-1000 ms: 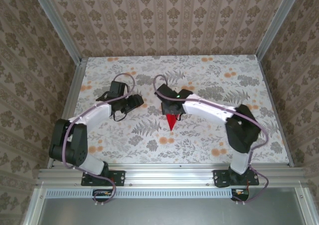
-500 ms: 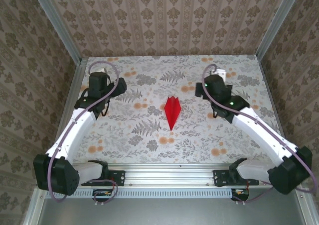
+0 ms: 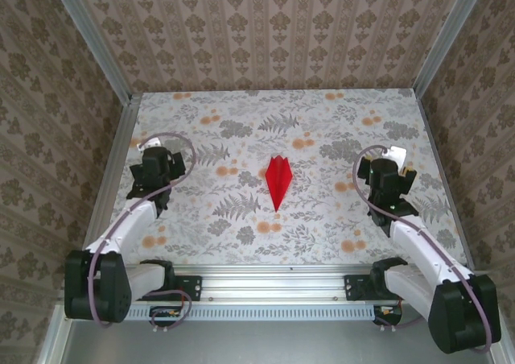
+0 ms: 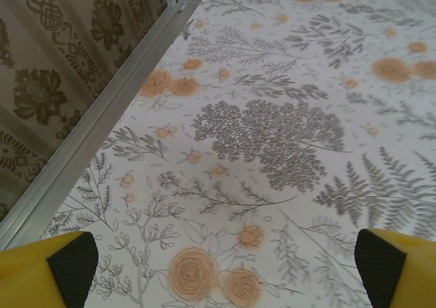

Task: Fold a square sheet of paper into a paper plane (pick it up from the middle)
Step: Reset both arms

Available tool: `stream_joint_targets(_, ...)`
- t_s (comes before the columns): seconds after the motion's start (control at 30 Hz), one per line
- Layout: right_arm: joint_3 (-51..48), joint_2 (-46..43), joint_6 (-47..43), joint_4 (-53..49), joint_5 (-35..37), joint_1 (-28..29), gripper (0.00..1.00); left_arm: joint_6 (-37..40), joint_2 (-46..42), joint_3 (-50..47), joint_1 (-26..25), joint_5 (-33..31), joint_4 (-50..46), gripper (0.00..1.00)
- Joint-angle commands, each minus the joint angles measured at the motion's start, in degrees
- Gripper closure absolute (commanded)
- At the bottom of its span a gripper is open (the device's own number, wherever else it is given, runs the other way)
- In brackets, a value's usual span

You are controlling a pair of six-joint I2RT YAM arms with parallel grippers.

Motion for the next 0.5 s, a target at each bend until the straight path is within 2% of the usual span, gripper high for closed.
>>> stream_joint_targets(0.0,-3.6,2.4,-2.8,13.5,-3.1,-1.8,0.00,5.8,2.2,-3.3,1.2,0.0,11.8,0.00)
stream_joint_targets(0.17,-5.2,7.7,-3.8,20.0,-7.3,-3.4,0.00,9.8,6.8,-7.2,3.2,5.9,21.2,0.00)
stream_joint_targets(0.33,-6.9,13.5,-5.8,29.9,-13.0,-4.1,0.00,12.0,8.2,-11.4,7.0,17.9,31.2,0.00)
stream_joint_targets(0.47,-7.6,16.9,-7.2,37.4,-17.0,-4.9,0.00,13.1,9.3,-13.8,9.3,23.8,39.0,0.00)
